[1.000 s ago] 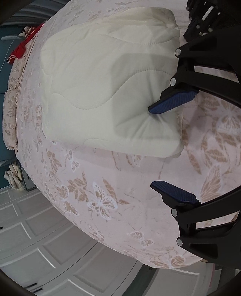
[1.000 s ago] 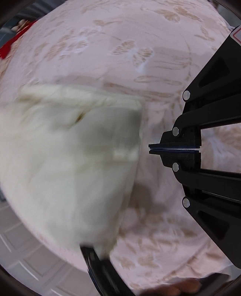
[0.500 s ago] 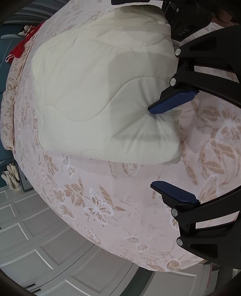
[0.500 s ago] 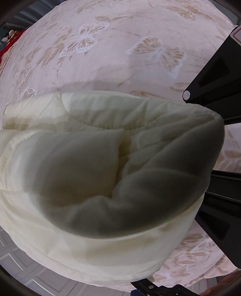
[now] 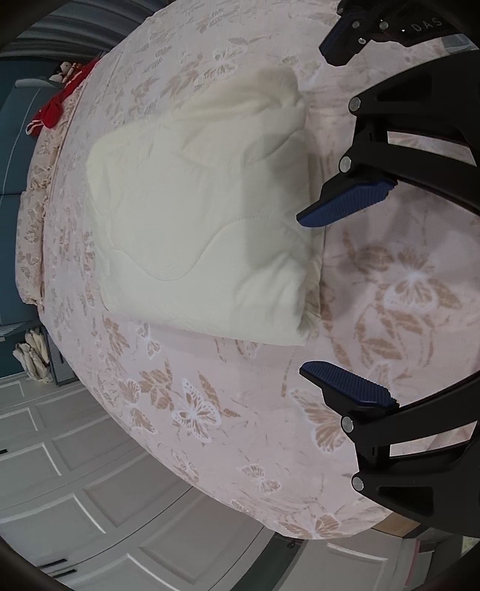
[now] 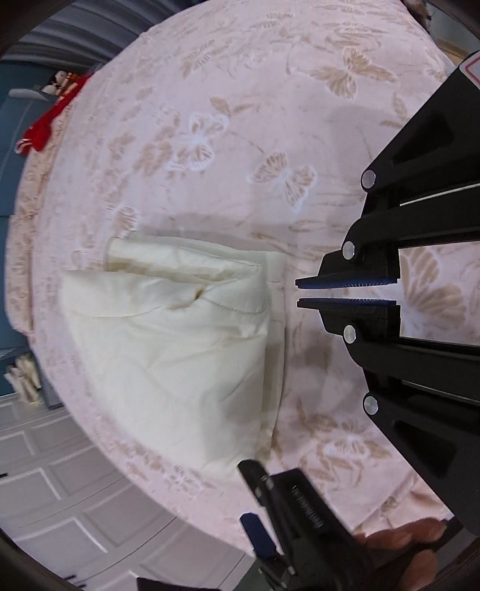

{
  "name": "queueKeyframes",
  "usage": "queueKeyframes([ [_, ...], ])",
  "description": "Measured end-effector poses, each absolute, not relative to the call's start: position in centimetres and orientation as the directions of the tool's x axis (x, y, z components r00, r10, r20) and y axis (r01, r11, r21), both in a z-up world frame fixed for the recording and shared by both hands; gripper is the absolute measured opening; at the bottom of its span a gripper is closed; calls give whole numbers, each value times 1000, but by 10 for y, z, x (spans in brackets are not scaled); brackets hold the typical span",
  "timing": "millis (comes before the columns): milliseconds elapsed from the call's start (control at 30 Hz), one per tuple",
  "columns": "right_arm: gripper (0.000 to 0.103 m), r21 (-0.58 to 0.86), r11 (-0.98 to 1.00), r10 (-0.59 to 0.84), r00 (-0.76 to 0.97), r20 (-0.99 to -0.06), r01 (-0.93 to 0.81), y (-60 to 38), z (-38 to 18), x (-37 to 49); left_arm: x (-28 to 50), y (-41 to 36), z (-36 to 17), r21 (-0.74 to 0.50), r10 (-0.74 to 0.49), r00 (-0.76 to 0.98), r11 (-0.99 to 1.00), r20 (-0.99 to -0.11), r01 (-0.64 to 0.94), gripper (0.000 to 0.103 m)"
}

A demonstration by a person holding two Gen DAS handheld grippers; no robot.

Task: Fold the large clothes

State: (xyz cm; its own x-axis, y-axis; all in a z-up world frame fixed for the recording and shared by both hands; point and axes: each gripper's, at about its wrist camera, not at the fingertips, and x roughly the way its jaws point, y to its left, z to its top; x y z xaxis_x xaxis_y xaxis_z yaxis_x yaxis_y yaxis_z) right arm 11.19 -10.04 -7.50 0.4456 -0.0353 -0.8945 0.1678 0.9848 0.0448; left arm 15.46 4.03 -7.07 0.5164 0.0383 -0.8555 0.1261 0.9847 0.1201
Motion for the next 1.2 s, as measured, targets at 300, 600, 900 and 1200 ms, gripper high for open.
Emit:
queueKeyframes([
  [300, 33, 65, 981, -43, 530, -847, 184, -94, -49, 71, 110, 35, -56, 146, 60, 548, 983, -835, 115, 79],
  [600, 41, 39, 983, -74, 575, -815, 181, -87, -35, 33, 70, 30, -47, 155, 56, 572, 980, -818, 126, 79],
  [900, 44, 25, 985, -81, 580, -811, 173, -80, -35, 10, 46, 28, -41, 164, 57, 595, 978, -801, 127, 83],
  [1200, 44, 23, 984, -87, 586, -806, 178, -79, -34, 0, 34, 27, -40, 191, 85, 603, 975, -793, 113, 84],
])
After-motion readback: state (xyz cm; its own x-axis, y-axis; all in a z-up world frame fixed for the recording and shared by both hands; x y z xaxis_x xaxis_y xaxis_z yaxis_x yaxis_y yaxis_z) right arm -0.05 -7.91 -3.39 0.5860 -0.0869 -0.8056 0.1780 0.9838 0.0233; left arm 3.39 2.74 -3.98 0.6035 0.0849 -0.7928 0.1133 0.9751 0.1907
